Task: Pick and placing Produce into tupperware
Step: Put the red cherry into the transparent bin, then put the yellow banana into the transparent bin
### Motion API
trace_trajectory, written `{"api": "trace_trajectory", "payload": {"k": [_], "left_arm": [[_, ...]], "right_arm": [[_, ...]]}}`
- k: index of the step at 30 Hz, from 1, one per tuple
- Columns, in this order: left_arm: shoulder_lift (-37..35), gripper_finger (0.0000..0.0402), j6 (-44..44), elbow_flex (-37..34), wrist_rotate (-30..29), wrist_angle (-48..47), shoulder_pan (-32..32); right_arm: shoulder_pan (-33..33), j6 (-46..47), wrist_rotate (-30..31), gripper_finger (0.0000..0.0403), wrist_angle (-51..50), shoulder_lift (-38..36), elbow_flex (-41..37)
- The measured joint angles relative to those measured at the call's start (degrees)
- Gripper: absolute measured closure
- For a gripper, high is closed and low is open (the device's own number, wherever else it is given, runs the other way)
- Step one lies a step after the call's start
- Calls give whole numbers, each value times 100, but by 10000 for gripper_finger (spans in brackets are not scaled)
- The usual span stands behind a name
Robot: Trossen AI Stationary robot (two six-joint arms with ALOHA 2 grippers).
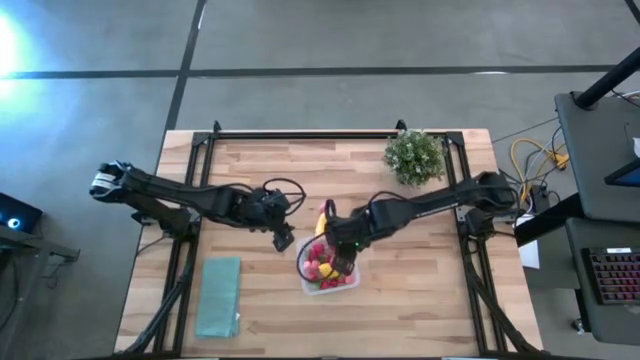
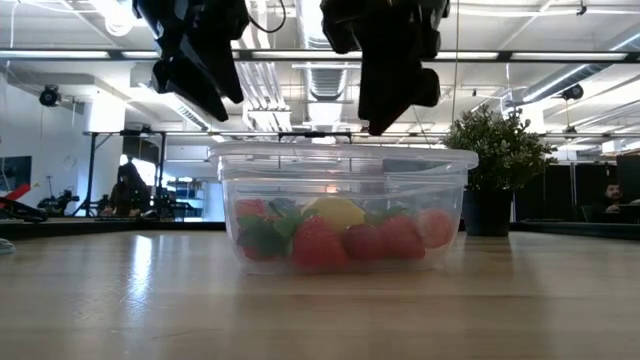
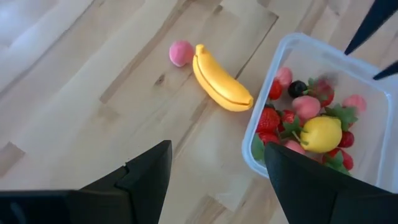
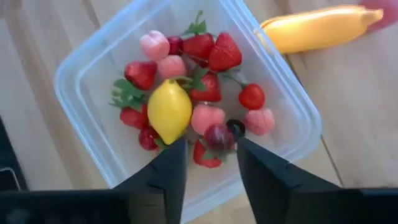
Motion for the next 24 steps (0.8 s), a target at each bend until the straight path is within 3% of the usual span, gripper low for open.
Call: {"api": "trace_trajectory", "payload": {"k": [12,18,24], "left_arm": [[128,159,-1248,-1,73,316,476],[760,159,-957,2,663,1109,957],[1630,159,-972,112,1413,1336,1264]], "right_arm": [[-1,428,1638,154,-80,-700,-4],[-74,461,2883,125,-111,-1427,-7],[-83,698,3015,108,-344,-1820,-9]]}}
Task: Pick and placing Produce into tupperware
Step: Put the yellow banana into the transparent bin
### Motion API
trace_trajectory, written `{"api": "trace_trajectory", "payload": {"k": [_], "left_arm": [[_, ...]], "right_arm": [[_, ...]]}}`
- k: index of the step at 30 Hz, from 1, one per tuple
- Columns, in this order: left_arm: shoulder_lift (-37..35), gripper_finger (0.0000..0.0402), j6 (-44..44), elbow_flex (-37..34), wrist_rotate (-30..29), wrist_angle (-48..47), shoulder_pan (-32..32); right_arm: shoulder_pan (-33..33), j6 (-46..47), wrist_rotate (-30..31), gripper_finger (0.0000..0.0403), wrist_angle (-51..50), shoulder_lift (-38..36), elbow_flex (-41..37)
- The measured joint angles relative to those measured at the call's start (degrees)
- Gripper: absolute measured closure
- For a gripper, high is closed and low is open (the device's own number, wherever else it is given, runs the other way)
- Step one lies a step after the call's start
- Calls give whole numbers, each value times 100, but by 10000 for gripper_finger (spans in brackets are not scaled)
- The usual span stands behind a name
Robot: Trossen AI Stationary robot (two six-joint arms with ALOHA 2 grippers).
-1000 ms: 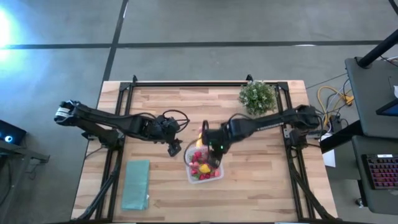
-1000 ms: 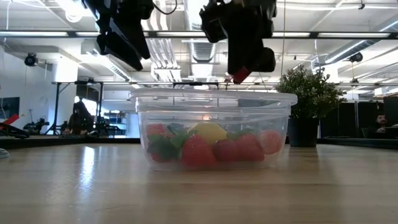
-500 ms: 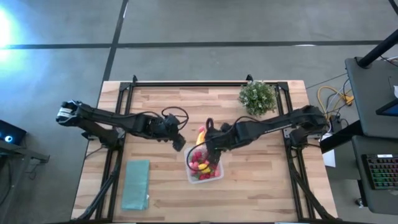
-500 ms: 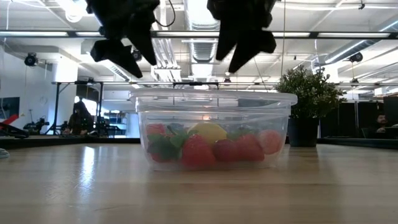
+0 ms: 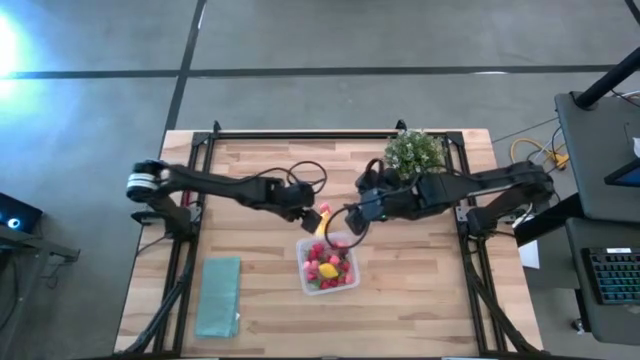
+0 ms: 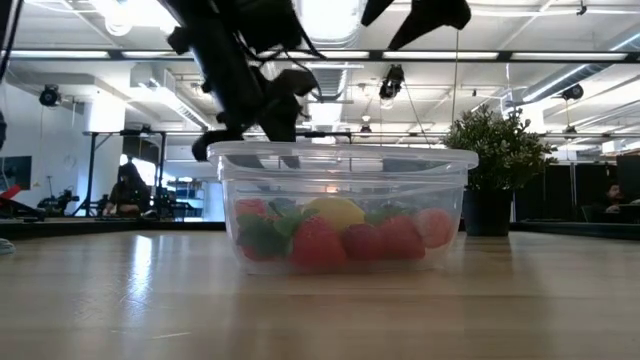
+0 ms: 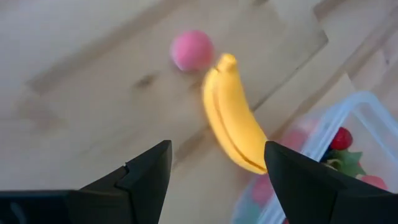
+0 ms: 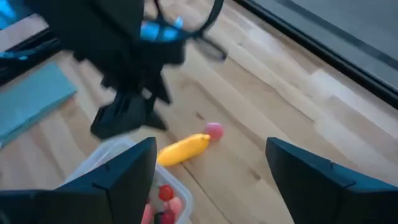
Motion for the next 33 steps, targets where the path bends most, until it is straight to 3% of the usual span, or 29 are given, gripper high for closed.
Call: {"api": "trace_trajectory", "payload": {"k": [15,33], "left_arm": [[1477,159,18,819,511,423,10],[1679,159,365,842,173,403,12]], "right_arm": [[-2,364,70,99,-668,-21,-61],[-2,257,215,100,-663,-21,-293]]}}
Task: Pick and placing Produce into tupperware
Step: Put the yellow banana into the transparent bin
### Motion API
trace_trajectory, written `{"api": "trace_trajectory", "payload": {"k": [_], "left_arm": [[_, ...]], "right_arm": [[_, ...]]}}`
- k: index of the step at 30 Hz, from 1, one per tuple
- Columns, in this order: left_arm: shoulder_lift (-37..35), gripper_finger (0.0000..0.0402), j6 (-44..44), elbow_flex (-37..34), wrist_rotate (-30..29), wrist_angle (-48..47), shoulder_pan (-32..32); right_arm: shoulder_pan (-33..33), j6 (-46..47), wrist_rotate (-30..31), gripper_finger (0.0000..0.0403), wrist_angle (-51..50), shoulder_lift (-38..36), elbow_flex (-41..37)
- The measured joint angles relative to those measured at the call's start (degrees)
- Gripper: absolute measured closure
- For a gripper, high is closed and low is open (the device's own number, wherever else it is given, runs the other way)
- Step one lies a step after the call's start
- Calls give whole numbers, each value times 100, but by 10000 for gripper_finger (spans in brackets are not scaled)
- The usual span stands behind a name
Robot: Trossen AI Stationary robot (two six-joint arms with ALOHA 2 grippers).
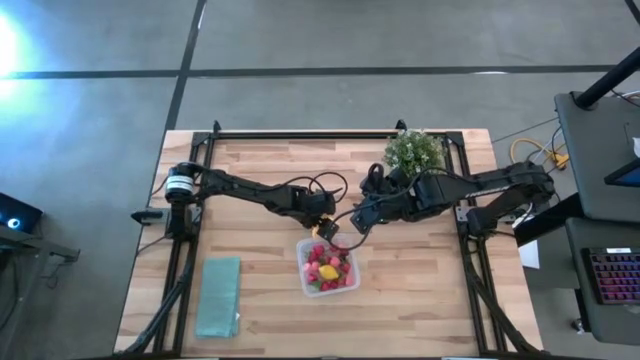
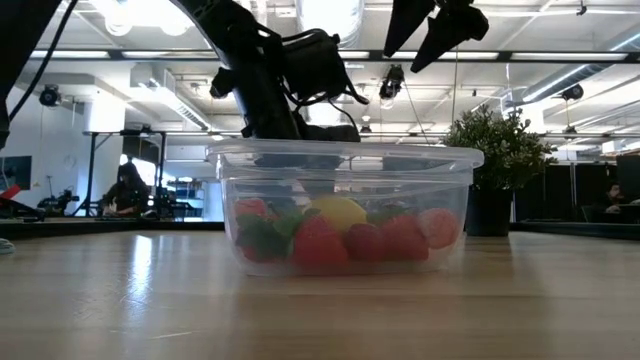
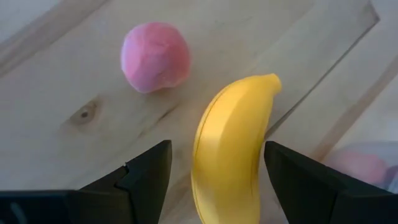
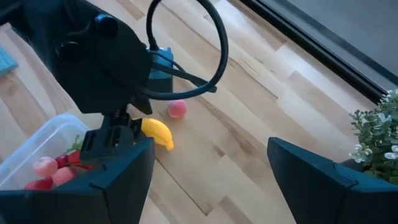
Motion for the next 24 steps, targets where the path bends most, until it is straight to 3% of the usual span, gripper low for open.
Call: {"api": "trace_trajectory", "payload": {"k": [17,24], "left_arm": [[0,161,466,-52,-375,-275,2],[-2,219,562,-52,-373,-289,2]], "right_arm": [[-13,2,144,110,28,2,-35],[-67,2,149,108,37,4,-35]]}}
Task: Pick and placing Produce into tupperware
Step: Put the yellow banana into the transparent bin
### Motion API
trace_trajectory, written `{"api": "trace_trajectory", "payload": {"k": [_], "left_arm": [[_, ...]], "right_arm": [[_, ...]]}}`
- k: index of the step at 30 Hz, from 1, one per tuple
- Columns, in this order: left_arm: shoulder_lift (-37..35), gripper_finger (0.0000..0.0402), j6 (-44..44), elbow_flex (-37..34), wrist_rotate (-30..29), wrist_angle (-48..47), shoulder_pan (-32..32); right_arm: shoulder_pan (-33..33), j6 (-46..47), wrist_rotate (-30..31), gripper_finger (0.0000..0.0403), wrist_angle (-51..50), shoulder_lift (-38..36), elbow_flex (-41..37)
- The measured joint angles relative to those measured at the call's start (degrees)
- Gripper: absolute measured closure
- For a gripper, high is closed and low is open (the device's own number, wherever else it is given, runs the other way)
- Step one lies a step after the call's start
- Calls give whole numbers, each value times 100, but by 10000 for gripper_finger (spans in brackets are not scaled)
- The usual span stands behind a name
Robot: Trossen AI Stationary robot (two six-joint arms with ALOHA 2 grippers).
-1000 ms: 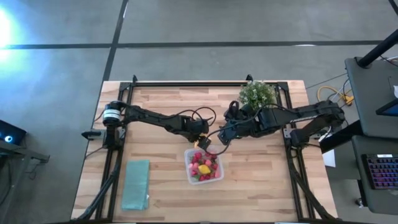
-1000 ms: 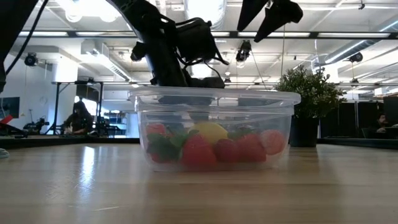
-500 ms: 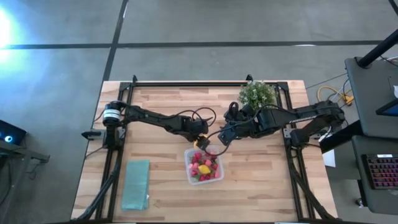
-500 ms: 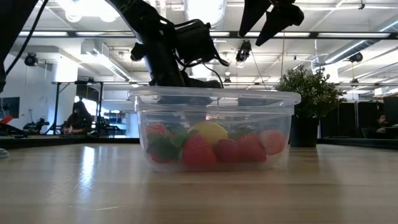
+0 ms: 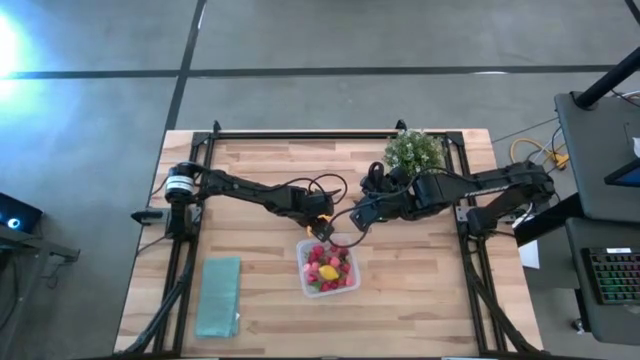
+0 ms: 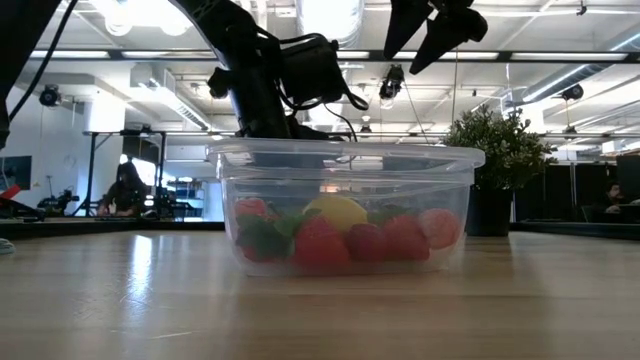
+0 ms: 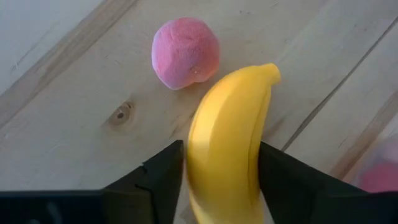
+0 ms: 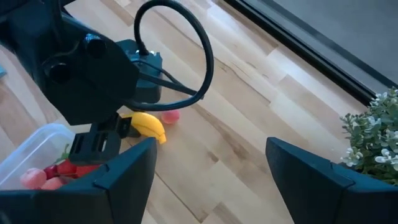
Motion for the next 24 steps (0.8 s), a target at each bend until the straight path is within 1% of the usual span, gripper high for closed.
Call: {"api": "trace_trajectory", "payload": {"k": [4,7,11,13,17,18,20,24], "left_arm": [[-11,254,0,15,33,-8,0],[-100,267,62,30,39,-30,0],[-454,271,166,101,-74,-117,0],[-709,272,166,137,-129,-320,-2],[-1294,272,170,158,-61,-362,-45],[-1428,272,170,157,51,-332,-74],[-1631,271,166,146,470,-306,-133],[-1708,258,111,138,1414,-259,-314]], "right_arm": [[-10,1,0,113,0,0,0],[-10,6,-2,115,0,0,0],[-10,87,-2,114,-2,0,0],[-10,90,-3,113,-4,1,0],[-10,94,-4,114,-7,2,0],[-12,92,-4,115,-7,2,0],[-20,107,-12,115,-7,2,0],[-36,104,-55,113,-18,2,0]]}}
